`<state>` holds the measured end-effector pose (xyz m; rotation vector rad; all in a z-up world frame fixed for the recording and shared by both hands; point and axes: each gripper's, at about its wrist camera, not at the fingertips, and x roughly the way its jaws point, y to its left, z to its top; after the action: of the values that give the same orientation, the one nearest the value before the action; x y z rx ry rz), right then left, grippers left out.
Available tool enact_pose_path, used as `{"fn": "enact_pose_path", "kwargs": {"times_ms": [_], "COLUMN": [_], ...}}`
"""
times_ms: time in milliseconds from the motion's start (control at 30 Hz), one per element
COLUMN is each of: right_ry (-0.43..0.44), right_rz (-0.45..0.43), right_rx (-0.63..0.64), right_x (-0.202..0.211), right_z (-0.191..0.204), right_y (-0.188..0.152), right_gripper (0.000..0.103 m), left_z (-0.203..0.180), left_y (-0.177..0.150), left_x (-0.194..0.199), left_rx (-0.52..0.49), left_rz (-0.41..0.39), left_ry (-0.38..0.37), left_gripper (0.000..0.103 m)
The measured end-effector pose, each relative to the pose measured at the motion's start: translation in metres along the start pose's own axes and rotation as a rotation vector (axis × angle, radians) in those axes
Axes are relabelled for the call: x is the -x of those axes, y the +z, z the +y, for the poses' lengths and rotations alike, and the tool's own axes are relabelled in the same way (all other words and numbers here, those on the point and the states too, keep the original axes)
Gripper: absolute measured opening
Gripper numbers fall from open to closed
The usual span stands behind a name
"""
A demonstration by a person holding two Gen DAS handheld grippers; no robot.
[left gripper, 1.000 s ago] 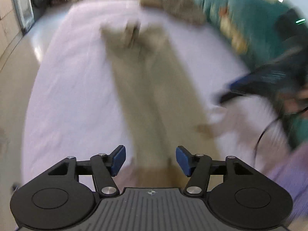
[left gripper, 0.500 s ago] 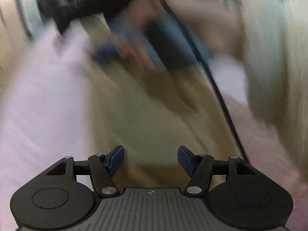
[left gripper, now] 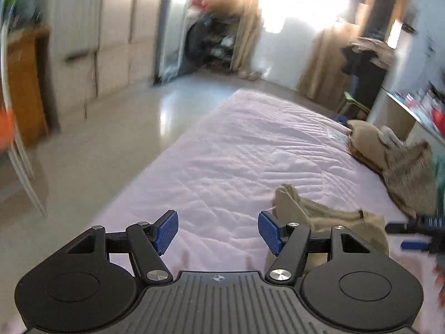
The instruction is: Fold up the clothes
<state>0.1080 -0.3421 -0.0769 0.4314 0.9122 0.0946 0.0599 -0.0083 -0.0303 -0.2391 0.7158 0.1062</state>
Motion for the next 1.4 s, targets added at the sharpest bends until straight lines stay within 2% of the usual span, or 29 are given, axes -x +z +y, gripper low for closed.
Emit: {"fn": "enact_pose_path", "kwargs": {"times_ms": [67, 167, 267, 333, 400, 500, 533, 567, 633, 733, 800, 900, 1067, 1167, 1233, 1300, 1400], "right_ry": [0.017, 0.042, 0.082, 0.084, 0.095, 0.118, 0.124, 0.131, 0.143, 0.147, 0.137, 0.114, 0.204, 0.251, 0.278, 0.273, 0.226], "right_rz": [0.011, 0.027, 0.075, 0.090, 0.083, 0.092, 0.095, 0.097, 0.102, 0.088, 0.048, -0.002, -0.099, -0.124, -0.133, -0.110, -0.004], "right_rx": [0.021, 0.052, 0.068, 0.090, 0.091, 0.076, 0.075, 0.074, 0.073, 0.078, 0.129, 0.257, 0.461, 0.619, 0.729, 0.862, 0.990], "right_x": [-0.018, -0.044, -0.056, -0.062, -0.062, -0.060, -0.059, -0.057, -0.054, -0.040, -0.022, 0.007, 0.060, 0.094, 0.118, 0.138, 0.146], "right_z": [0.002, 0.005, 0.008, 0.008, 0.007, 0.006, 0.006, 0.006, 0.006, 0.009, 0.016, 0.035, 0.072, 0.095, 0.110, 0.120, 0.117], "right_y": [0.002, 0.005, 0.008, 0.006, 0.006, 0.010, 0.010, 0.011, 0.012, 0.013, 0.012, 0.008, -0.016, -0.050, -0.077, -0.115, -0.171], "right_gripper": [0.096, 0.096, 0.095, 0.095, 0.088, 0.046, 0.037, 0.020, 0.012, 0.008, 0.008, 0.008, 0.008, 0.008, 0.007, 0.007, 0.008], "left_z": [-0.005, -0.029, -0.069, -0.095, -0.121, -0.137, -0.136, -0.136, -0.136, -0.132, -0.123, -0.111, -0.082, -0.069, -0.058, -0.040, -0.005], "left_y": [-0.016, -0.041, -0.062, -0.077, -0.094, -0.131, -0.137, -0.142, -0.145, -0.141, -0.133, -0.130, -0.121, -0.117, -0.117, -0.120, -0.125], "left_x": [-0.014, -0.021, 0.009, 0.026, 0.033, 0.001, -0.004, -0.003, -0.005, 0.001, 0.001, 0.016, 0.010, 0.019, 0.033, 0.052, 0.081], "left_rx": [-0.012, -0.125, -0.241, -0.304, -0.374, -0.444, -0.453, -0.464, -0.456, -0.438, -0.400, -0.314, -0.101, -0.045, -0.052, -0.075, -0.112], "left_rz": [0.077, 0.164, 0.169, 0.200, 0.244, 0.354, 0.337, 0.300, 0.290, 0.306, 0.317, 0.341, 0.381, 0.385, 0.376, 0.391, 0.428], "left_ry": [-0.011, -0.073, -0.228, -0.344, -0.432, -0.384, -0.375, -0.379, -0.369, -0.358, -0.361, -0.351, -0.385, -0.369, -0.340, -0.323, -0.307], "left_gripper": [0.065, 0.065, 0.065, 0.065, 0.068, 0.067, 0.068, 0.068, 0.068, 0.068, 0.068, 0.068, 0.068, 0.068, 0.068, 0.068, 0.068]}}
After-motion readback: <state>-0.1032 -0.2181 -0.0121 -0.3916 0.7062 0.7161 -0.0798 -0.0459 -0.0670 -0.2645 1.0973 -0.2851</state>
